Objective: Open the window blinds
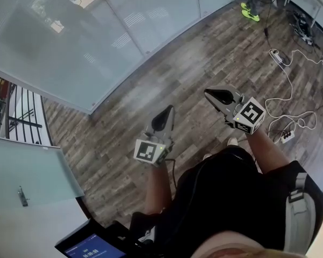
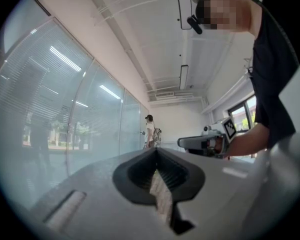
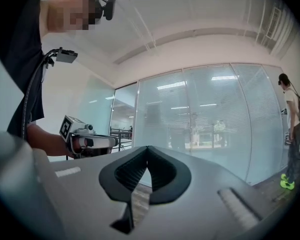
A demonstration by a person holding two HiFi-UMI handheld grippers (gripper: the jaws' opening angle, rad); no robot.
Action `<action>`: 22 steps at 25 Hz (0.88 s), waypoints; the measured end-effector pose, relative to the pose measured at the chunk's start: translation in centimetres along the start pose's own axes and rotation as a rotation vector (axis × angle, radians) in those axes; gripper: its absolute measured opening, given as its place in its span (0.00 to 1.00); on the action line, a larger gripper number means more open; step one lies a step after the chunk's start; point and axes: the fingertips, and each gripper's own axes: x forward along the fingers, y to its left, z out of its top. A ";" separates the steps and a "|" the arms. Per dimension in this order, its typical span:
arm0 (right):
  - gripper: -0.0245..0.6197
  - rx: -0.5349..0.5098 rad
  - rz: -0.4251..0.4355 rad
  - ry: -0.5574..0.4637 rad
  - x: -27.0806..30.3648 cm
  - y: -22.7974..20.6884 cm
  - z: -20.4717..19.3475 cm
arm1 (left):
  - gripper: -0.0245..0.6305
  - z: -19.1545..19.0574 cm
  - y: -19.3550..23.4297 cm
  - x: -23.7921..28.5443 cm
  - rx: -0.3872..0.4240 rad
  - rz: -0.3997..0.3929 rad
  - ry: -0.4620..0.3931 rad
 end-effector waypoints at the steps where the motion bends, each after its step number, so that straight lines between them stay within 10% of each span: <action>1: 0.05 0.008 -0.002 -0.002 0.1 0.0 0.2 | 0.04 -0.1 0.0 0.1 0.002 -0.002 0.003; 22: 0.05 -0.027 0.014 0.040 0.6 -0.1 -1.5 | 0.04 -1.7 1.0 0.4 -0.037 -0.006 0.016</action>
